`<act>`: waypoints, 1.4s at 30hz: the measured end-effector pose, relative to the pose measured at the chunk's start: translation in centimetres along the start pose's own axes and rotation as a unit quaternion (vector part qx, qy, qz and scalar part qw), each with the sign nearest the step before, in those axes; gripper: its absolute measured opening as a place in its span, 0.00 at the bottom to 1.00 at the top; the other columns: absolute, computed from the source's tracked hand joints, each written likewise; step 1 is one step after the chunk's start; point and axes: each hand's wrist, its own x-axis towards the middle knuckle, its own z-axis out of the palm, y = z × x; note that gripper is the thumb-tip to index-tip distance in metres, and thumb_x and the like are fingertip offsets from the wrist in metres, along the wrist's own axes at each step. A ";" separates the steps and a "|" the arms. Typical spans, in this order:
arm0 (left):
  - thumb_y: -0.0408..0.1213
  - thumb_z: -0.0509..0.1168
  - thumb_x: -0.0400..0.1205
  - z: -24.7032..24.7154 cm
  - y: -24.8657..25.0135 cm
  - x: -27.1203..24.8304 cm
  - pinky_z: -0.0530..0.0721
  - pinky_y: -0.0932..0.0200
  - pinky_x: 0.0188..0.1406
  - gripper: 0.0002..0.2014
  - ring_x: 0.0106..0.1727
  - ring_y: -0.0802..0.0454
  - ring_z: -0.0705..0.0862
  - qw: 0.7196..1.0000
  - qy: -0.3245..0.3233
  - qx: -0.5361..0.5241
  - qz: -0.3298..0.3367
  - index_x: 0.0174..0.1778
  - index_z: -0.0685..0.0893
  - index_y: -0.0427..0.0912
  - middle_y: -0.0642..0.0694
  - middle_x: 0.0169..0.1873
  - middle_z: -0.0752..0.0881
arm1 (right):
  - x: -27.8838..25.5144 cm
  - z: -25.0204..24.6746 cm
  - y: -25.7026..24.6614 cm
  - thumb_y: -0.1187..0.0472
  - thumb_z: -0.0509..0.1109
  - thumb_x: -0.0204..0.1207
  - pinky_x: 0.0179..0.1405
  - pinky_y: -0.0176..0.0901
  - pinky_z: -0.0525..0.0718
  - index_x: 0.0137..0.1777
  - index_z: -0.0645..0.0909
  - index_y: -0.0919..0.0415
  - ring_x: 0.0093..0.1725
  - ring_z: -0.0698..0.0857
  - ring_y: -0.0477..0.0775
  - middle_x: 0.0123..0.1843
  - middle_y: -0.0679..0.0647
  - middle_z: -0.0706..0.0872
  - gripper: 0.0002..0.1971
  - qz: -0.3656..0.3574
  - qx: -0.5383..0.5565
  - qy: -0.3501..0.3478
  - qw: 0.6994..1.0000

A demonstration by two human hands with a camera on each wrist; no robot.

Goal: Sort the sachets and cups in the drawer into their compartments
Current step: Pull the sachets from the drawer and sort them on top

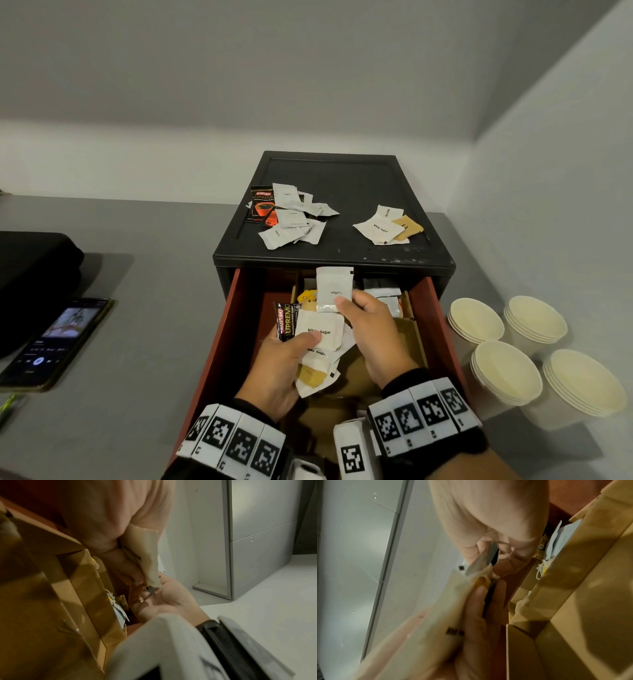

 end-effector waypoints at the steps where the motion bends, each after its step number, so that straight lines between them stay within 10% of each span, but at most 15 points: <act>1: 0.19 0.60 0.79 0.0 0.0 0.0 0.88 0.49 0.34 0.15 0.40 0.39 0.90 1.000 0.008 0.000 0.001 0.58 0.81 0.37 0.32 0.48 0.89 | 0.1 -0.2 -0.1 0.63 0.63 0.82 0.46 0.46 0.86 0.44 0.83 0.50 0.47 0.86 0.50 0.47 0.52 0.89 0.10 0.000 -0.001 0.012 1.000; 4: 0.20 0.61 0.80 -0.1 0.1 0.1 0.86 0.42 0.46 0.14 0.47 0.35 0.87 0.999 0.036 -0.006 0.004 0.57 0.81 0.38 0.31 0.51 0.88 | 0.5 -0.9 -0.2 0.63 0.62 0.83 0.33 0.32 0.76 0.52 0.82 0.54 0.38 0.79 0.43 0.42 0.48 0.85 0.08 0.007 -0.012 0.054 0.998; 15: 0.20 0.61 0.80 -0.9 0.2 0.7 0.86 0.45 0.44 0.19 0.49 0.36 0.86 0.991 0.127 -0.007 0.051 0.66 0.78 0.37 0.33 0.53 0.86 | 1.0 -1.2 1.5 0.70 0.62 0.79 0.21 0.31 0.72 0.59 0.79 0.59 0.27 0.74 0.44 0.34 0.54 0.81 0.12 0.139 -0.112 0.018 0.984; 21: 0.20 0.62 0.80 -0.9 0.3 0.7 0.85 0.47 0.41 0.18 0.45 0.39 0.87 0.989 0.139 -0.013 0.055 0.65 0.78 0.37 0.34 0.51 0.87 | 0.6 -0.9 -1.1 0.69 0.57 0.83 0.23 0.30 0.72 0.66 0.77 0.58 0.27 0.73 0.44 0.33 0.53 0.81 0.16 0.096 -0.111 -0.019 0.989; 27: 0.20 0.61 0.80 -0.7 0.7 0.4 0.87 0.50 0.38 0.18 0.46 0.41 0.88 0.989 0.130 -0.035 0.059 0.63 0.78 0.41 0.38 0.50 0.88 | 1.5 0.0 -6.4 0.71 0.57 0.79 0.23 0.35 0.70 0.45 0.80 0.60 0.25 0.70 0.46 0.30 0.54 0.78 0.11 0.019 -0.145 -0.034 0.989; 34: 0.21 0.61 0.81 -0.4 1.0 0.1 0.88 0.41 0.44 0.17 0.50 0.36 0.88 0.991 0.115 -0.052 0.051 0.65 0.78 0.39 0.33 0.53 0.87 | 5.7 3.1 -12.0 0.66 0.66 0.80 0.26 0.32 0.75 0.67 0.76 0.66 0.26 0.73 0.44 0.34 0.54 0.81 0.16 -0.053 -0.121 -0.033 0.991; 37: 0.21 0.61 0.81 -0.5 1.2 0.1 0.88 0.43 0.43 0.17 0.49 0.37 0.88 0.990 0.116 -0.056 0.053 0.64 0.78 0.40 0.35 0.52 0.88 | 7.3 3.7 -11.9 0.62 0.68 0.80 0.43 0.40 0.85 0.77 0.66 0.66 0.37 0.81 0.48 0.43 0.56 0.84 0.27 -0.057 -0.158 -0.008 0.986; 39: 0.21 0.61 0.81 -0.5 1.3 0.2 0.87 0.41 0.46 0.17 0.50 0.37 0.88 0.990 0.117 -0.061 0.055 0.62 0.79 0.41 0.35 0.51 0.88 | 7.1 3.5 -11.2 0.61 0.67 0.79 0.58 0.50 0.84 0.70 0.75 0.63 0.50 0.84 0.54 0.54 0.56 0.84 0.19 -0.082 -0.190 0.018 0.978; 42: 0.21 0.61 0.80 -0.7 1.3 0.4 0.85 0.38 0.51 0.18 0.52 0.36 0.87 0.988 0.129 -0.059 0.065 0.63 0.79 0.41 0.35 0.53 0.88 | 4.7 2.1 -8.8 0.65 0.64 0.79 0.44 0.44 0.83 0.40 0.82 0.55 0.39 0.81 0.49 0.40 0.52 0.83 0.09 -0.065 -0.198 -0.011 0.978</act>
